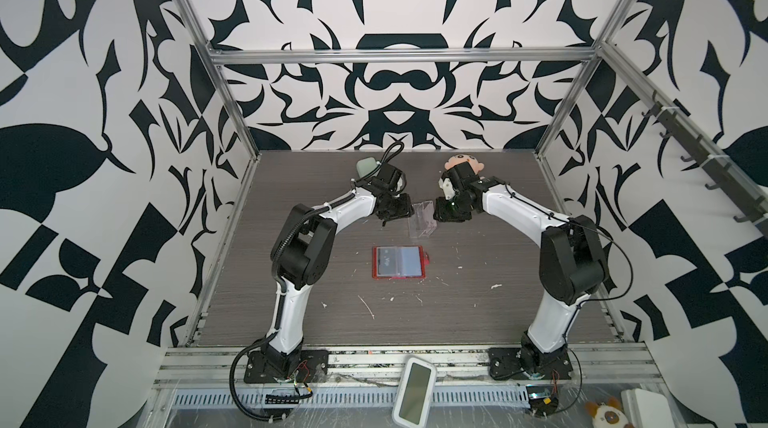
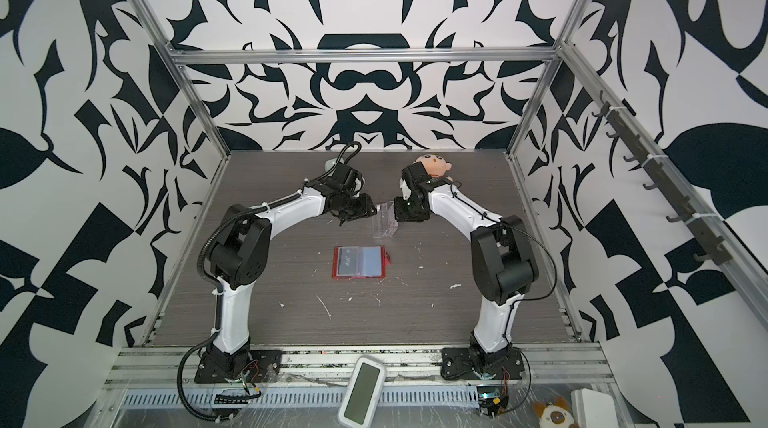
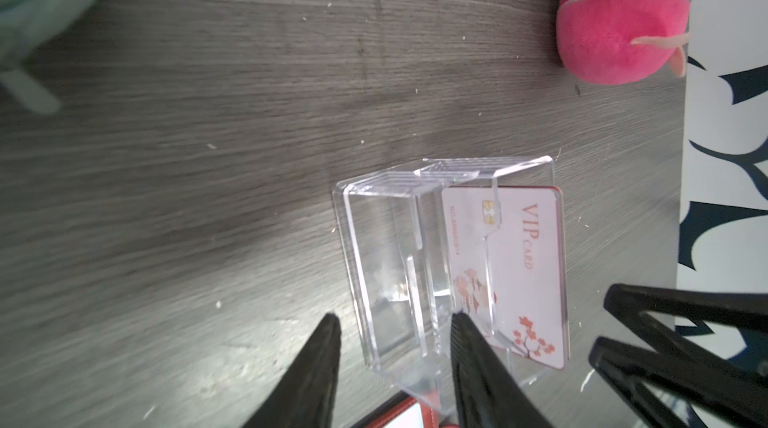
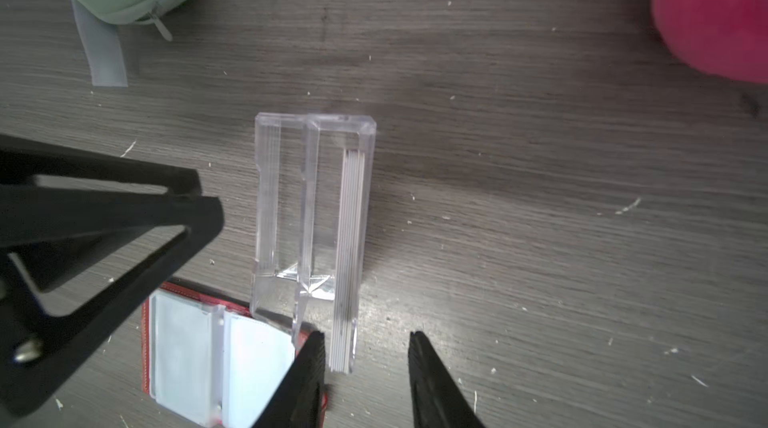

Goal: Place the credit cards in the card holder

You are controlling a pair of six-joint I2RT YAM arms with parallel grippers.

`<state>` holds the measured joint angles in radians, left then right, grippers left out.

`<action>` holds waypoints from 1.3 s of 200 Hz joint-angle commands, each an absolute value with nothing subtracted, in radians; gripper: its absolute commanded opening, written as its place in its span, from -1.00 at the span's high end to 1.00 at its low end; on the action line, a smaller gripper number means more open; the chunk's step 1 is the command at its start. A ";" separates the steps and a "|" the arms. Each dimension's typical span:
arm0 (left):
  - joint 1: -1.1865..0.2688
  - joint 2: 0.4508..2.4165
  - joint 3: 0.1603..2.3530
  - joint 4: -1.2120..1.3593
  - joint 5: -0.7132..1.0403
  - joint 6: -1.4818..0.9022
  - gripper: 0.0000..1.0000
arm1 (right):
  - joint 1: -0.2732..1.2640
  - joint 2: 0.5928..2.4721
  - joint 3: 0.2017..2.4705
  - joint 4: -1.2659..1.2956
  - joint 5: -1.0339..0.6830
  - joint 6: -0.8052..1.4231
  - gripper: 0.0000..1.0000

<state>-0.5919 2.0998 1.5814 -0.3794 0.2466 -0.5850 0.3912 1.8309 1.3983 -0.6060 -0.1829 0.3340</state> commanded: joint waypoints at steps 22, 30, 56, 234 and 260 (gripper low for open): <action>-0.580 2.154 1.629 -0.430 0.323 -0.593 0.08 | 0.391 1.873 1.506 -0.655 -0.202 0.310 0.15; -0.578 2.163 1.635 -0.433 0.333 -0.594 0.09 | 0.391 1.885 1.521 -0.660 -0.204 0.309 0.13; -0.578 2.186 1.646 -0.435 0.353 -0.597 0.11 | 0.391 1.919 1.560 -0.676 -0.206 0.303 0.12; -0.575 2.252 1.658 -0.479 0.311 -0.661 0.23 | 0.397 2.069 1.700 -0.790 -0.157 0.293 0.19; -0.575 2.256 1.659 -0.480 0.313 -0.666 0.23 | 0.404 2.082 1.720 -0.819 -0.120 0.288 0.20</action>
